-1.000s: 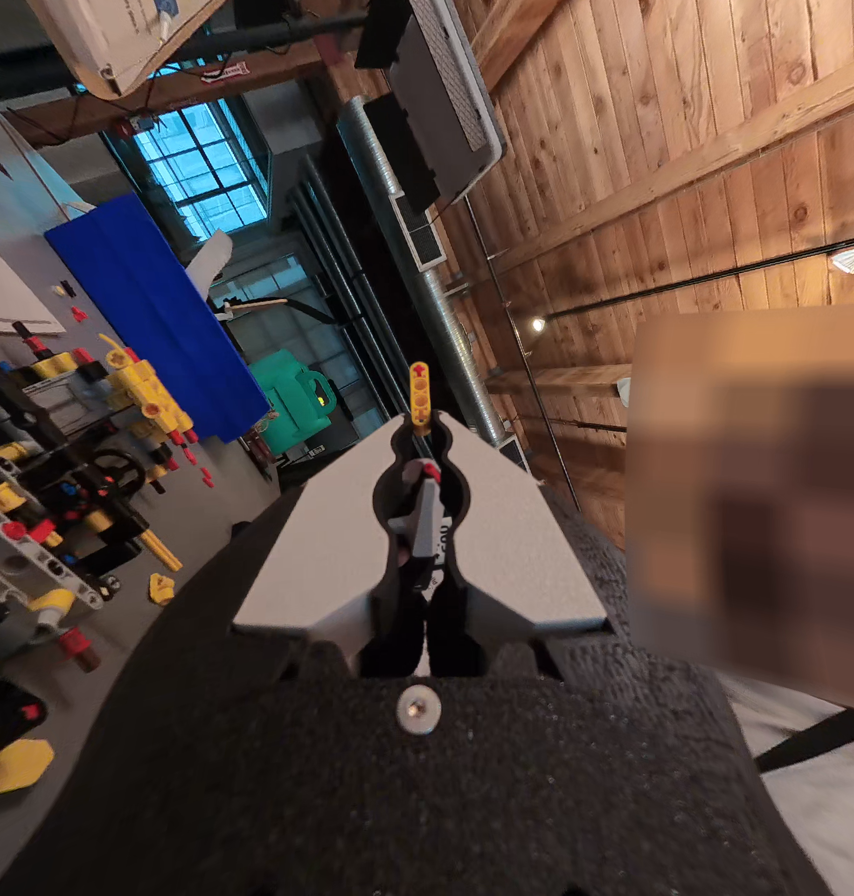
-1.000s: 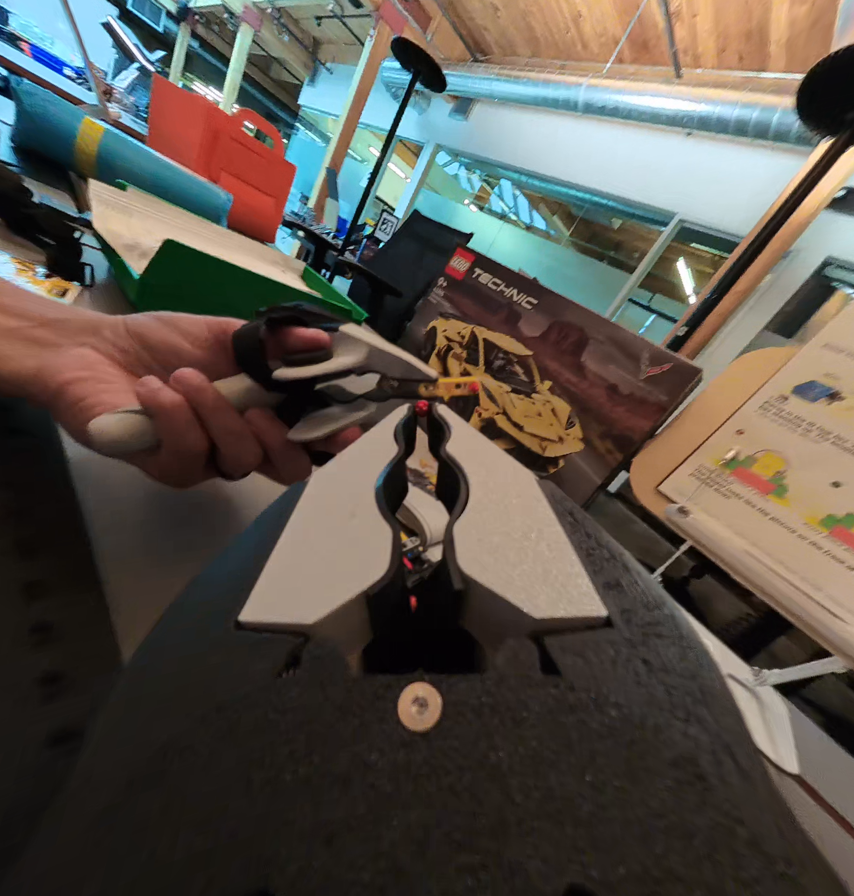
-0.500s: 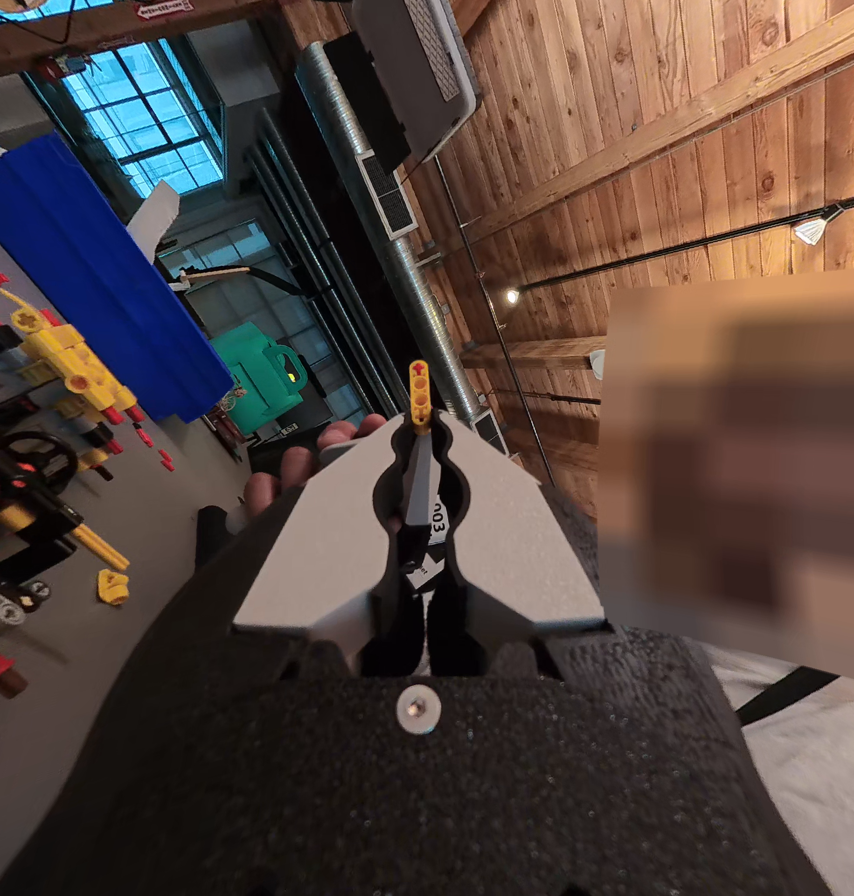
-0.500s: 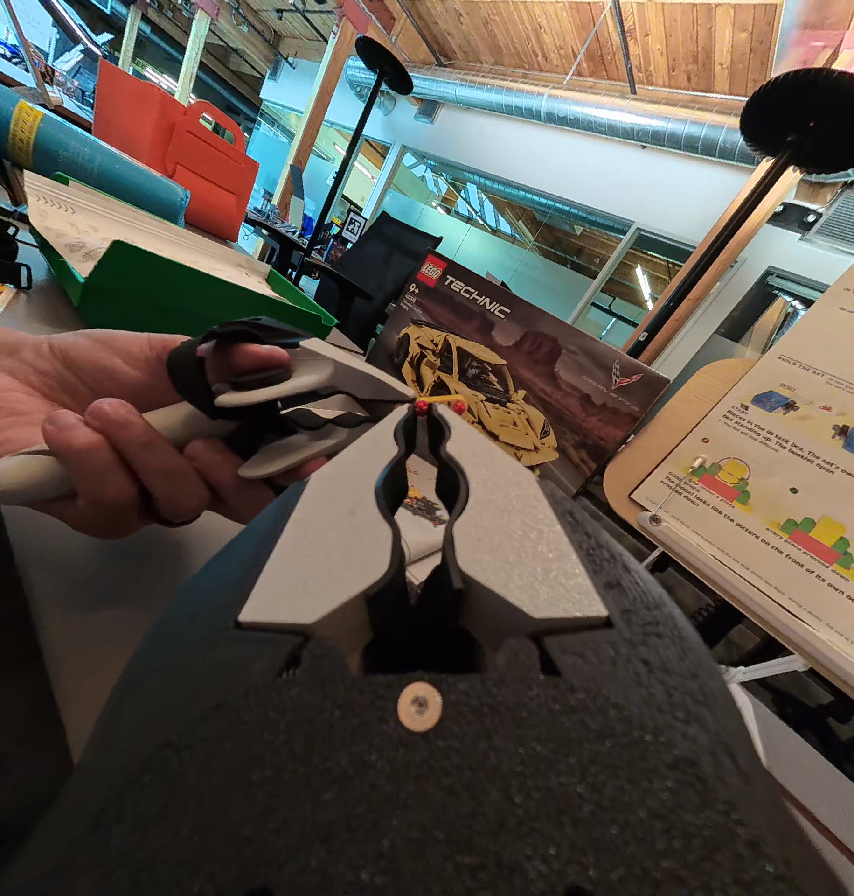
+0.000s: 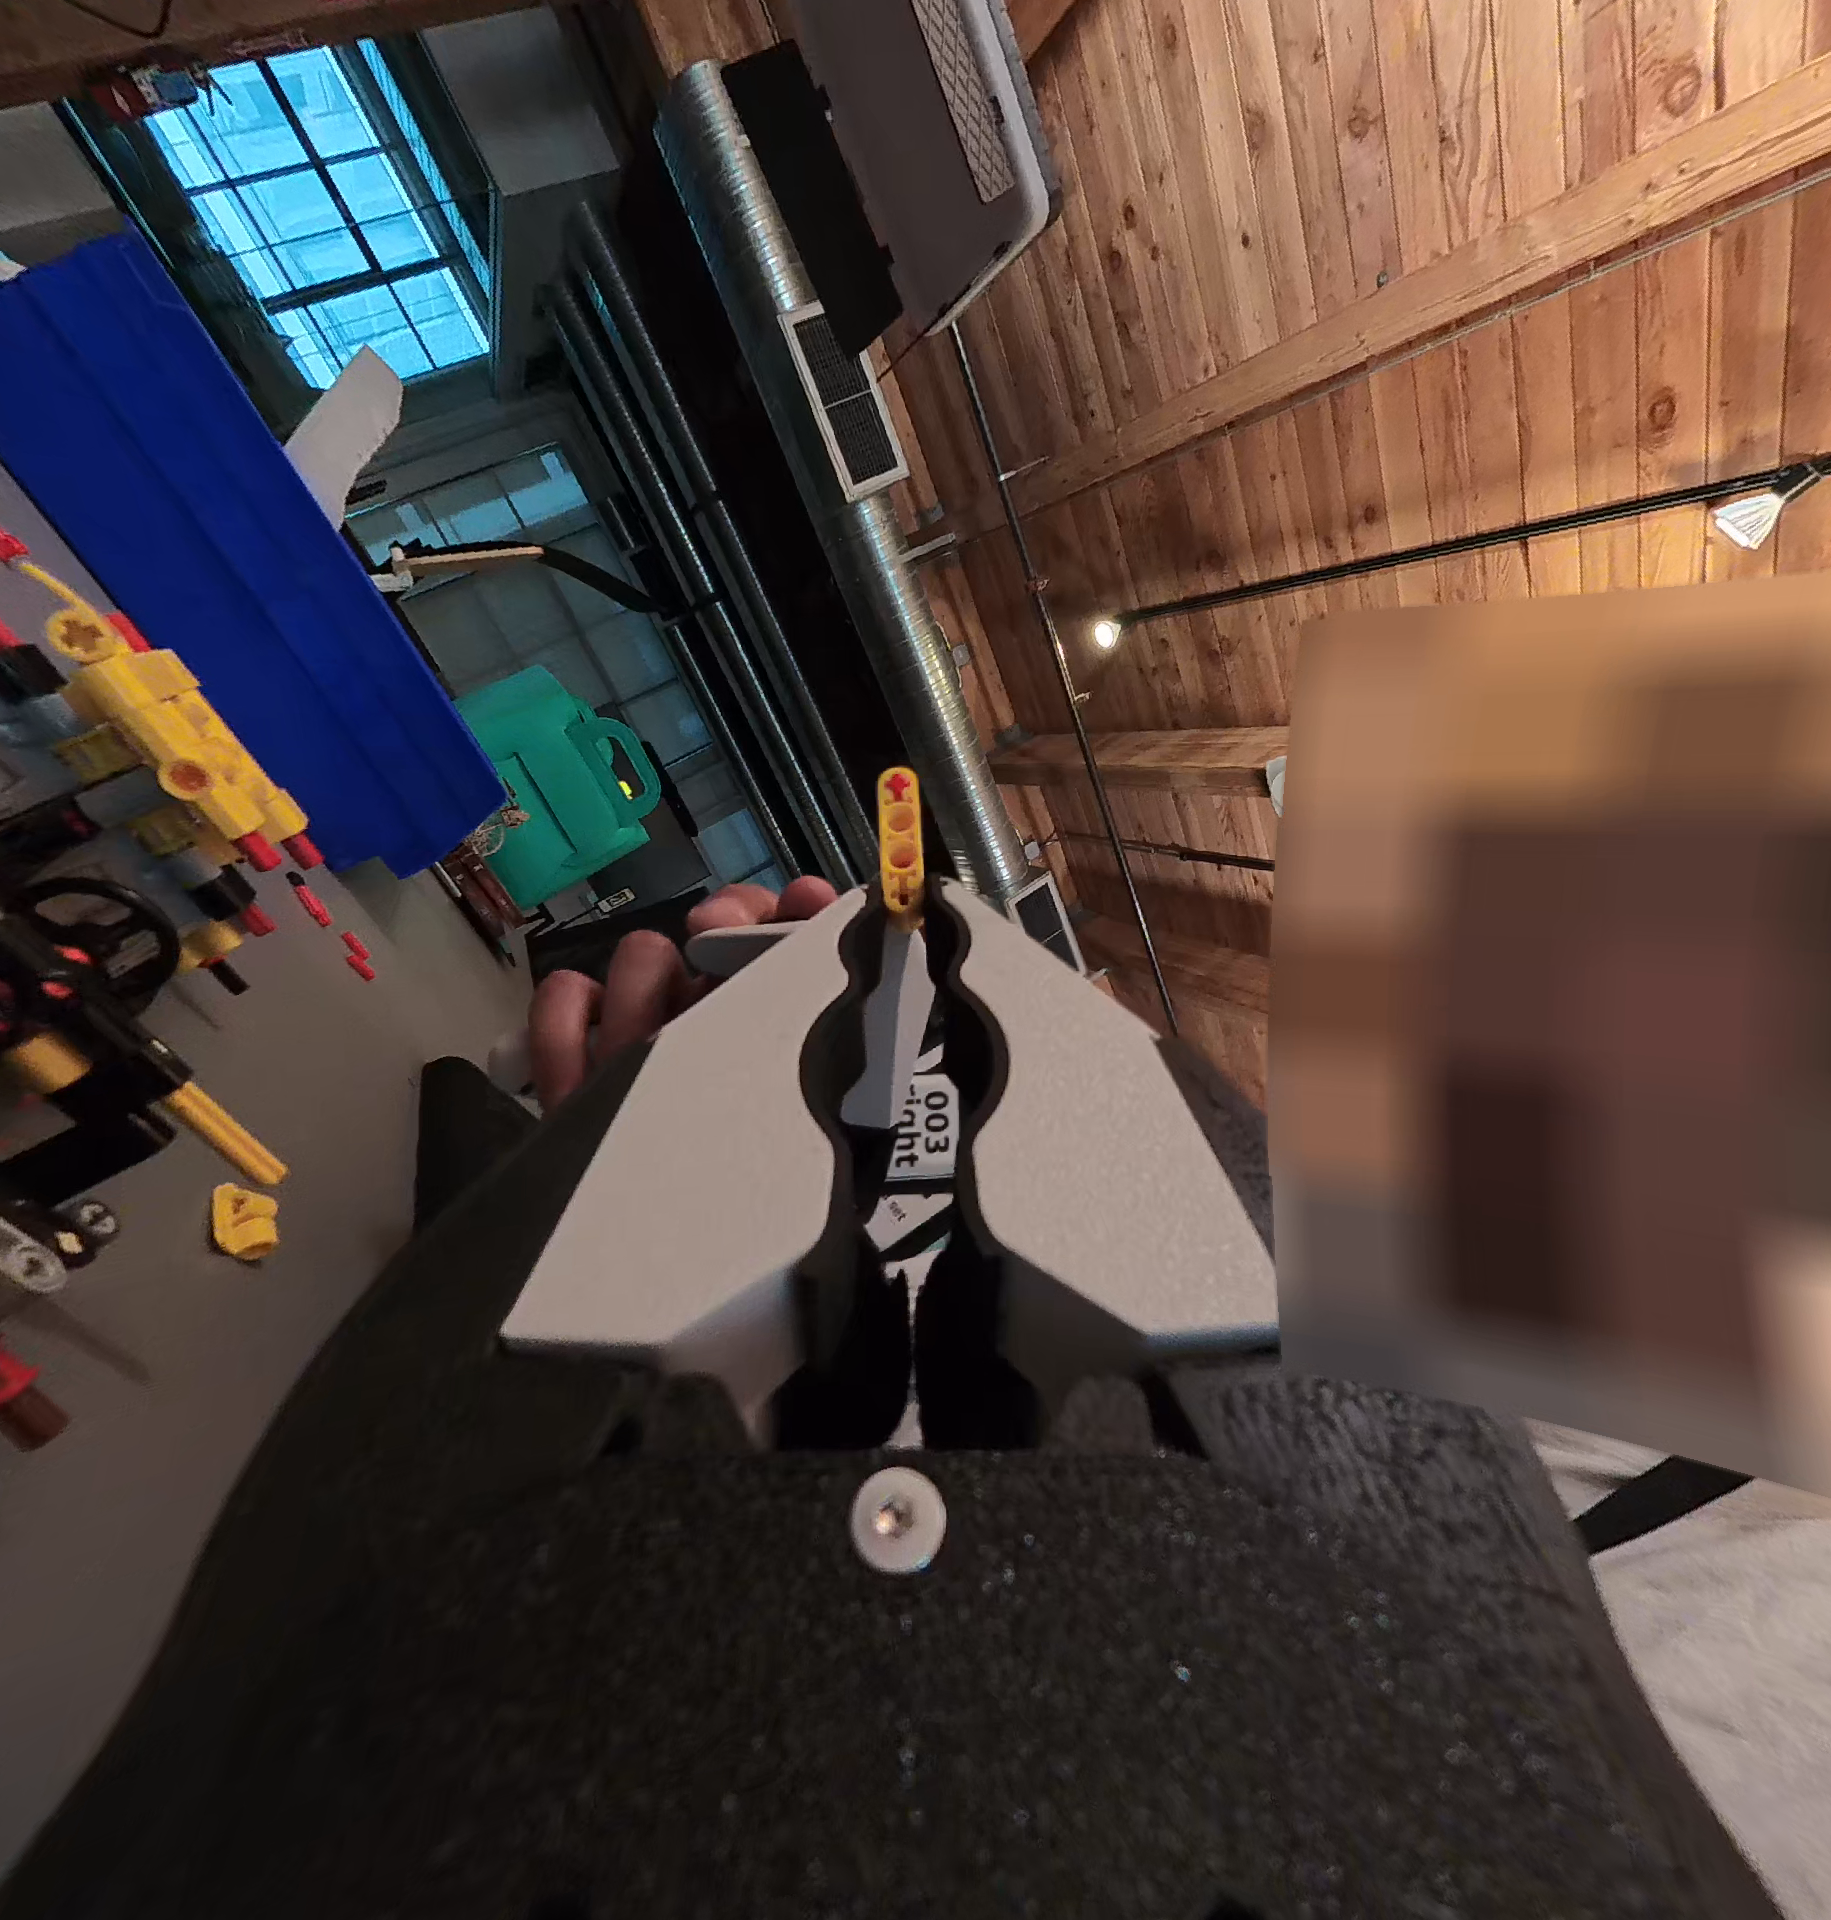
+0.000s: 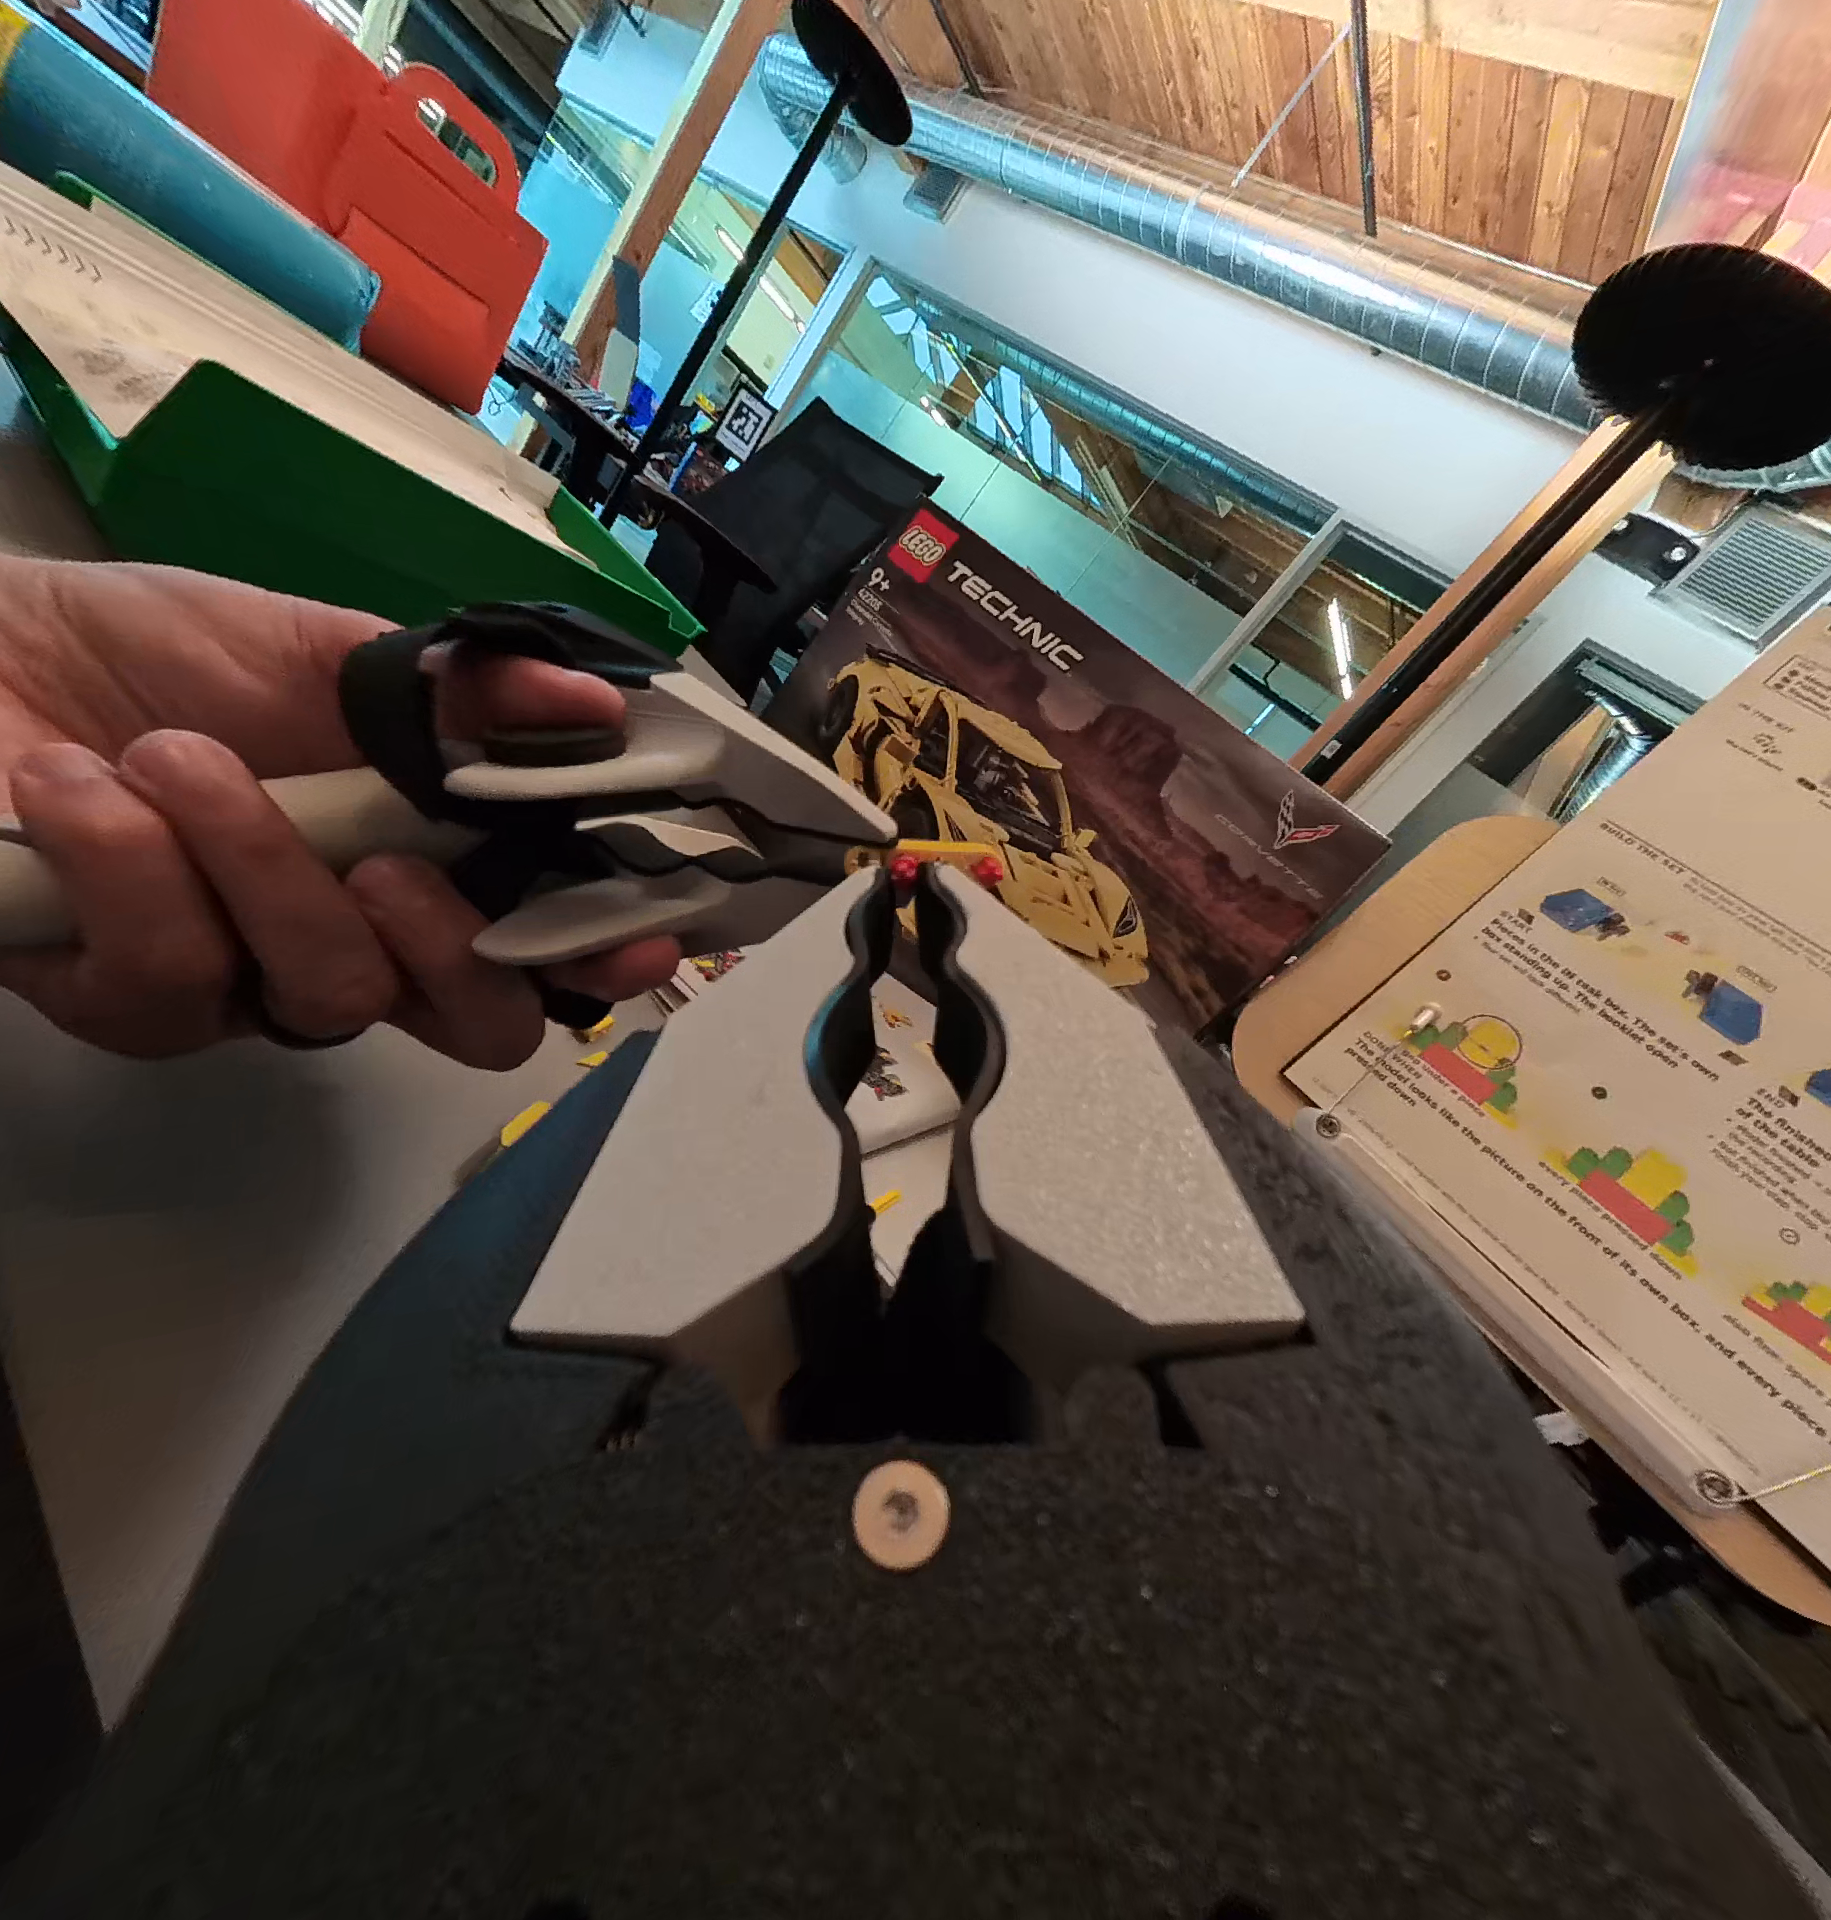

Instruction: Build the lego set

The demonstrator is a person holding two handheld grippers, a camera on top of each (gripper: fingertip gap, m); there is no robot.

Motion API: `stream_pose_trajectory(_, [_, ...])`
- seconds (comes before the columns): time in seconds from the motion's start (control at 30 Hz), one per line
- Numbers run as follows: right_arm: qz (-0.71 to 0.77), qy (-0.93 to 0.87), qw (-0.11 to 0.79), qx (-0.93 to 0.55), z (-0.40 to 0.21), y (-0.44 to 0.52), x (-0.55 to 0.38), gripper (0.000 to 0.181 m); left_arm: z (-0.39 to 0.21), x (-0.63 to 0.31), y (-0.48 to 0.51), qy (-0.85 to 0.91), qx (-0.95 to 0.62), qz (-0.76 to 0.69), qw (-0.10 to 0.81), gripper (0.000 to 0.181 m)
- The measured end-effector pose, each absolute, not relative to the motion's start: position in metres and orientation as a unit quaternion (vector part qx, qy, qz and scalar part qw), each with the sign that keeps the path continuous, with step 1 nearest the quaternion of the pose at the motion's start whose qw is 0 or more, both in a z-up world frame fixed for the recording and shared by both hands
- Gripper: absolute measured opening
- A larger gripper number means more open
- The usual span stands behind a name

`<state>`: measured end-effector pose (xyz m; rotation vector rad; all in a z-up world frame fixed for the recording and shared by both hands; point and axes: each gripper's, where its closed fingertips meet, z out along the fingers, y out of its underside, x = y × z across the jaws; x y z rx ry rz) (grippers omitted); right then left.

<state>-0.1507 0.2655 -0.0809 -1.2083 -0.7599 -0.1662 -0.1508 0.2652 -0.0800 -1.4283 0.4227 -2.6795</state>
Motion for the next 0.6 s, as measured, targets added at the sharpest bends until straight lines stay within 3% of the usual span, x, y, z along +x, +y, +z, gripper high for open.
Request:
stream_pose_trajectory(0.03, [-0.067,-0.345,0.754,-0.554,-0.081,0.265,-0.151,0.003,-0.08,-0.151,0.265,0.144,-0.468,-0.871,0.044,0.007])
stream_pose_trajectory(0.47, [0.161,-0.303,0.726,-0.595,-0.092,0.258,-0.155,0.003,-0.089,-0.154,0.253,0.229,-0.492,-0.838,0.056,0.006])
stream_pose_trajectory(0.6, [0.232,-0.217,0.727,-0.609,-0.086,0.262,-0.154,0.003,-0.082,-0.15,0.254,0.213,-0.474,-0.85,0.089,0.007])
